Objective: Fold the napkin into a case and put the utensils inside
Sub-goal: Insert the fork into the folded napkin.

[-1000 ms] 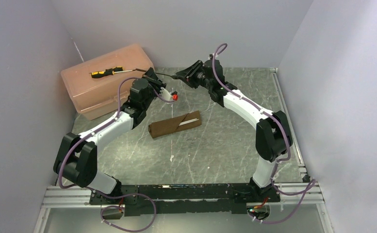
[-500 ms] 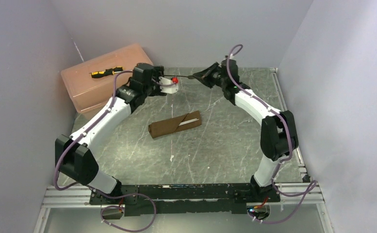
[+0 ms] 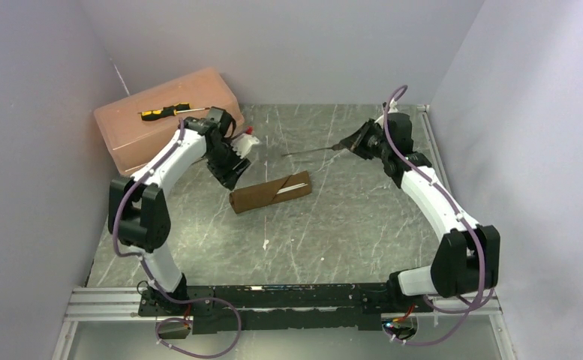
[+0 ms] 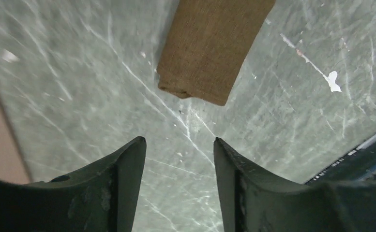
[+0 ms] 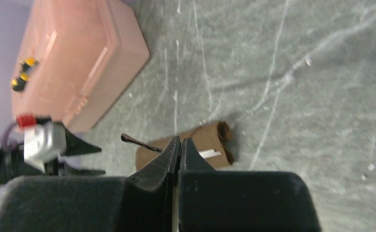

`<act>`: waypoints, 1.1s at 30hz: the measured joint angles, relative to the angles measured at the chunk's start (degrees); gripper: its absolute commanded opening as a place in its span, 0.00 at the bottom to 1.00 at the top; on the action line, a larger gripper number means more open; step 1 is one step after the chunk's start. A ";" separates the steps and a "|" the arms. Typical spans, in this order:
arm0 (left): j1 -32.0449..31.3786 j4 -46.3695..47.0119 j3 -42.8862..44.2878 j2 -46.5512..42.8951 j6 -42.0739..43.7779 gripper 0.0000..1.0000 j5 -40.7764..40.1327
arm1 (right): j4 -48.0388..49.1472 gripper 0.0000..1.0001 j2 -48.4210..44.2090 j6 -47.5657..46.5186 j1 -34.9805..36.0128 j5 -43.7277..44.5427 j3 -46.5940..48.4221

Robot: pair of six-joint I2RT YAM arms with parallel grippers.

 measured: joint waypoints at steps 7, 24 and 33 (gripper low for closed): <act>8.39 -0.92 -3.17 6.03 -8.28 0.48 6.62 | -2.99 0.00 -4.87 -5.09 0.13 -0.13 -9.60; 7.76 8.00 -10.25 10.51 -14.08 0.40 10.12 | -3.10 0.00 -2.93 -7.87 0.72 1.33 -12.07; 7.76 10.27 -10.38 11.89 -14.60 0.38 9.20 | 1.40 0.00 0.46 -7.85 3.23 5.81 -12.02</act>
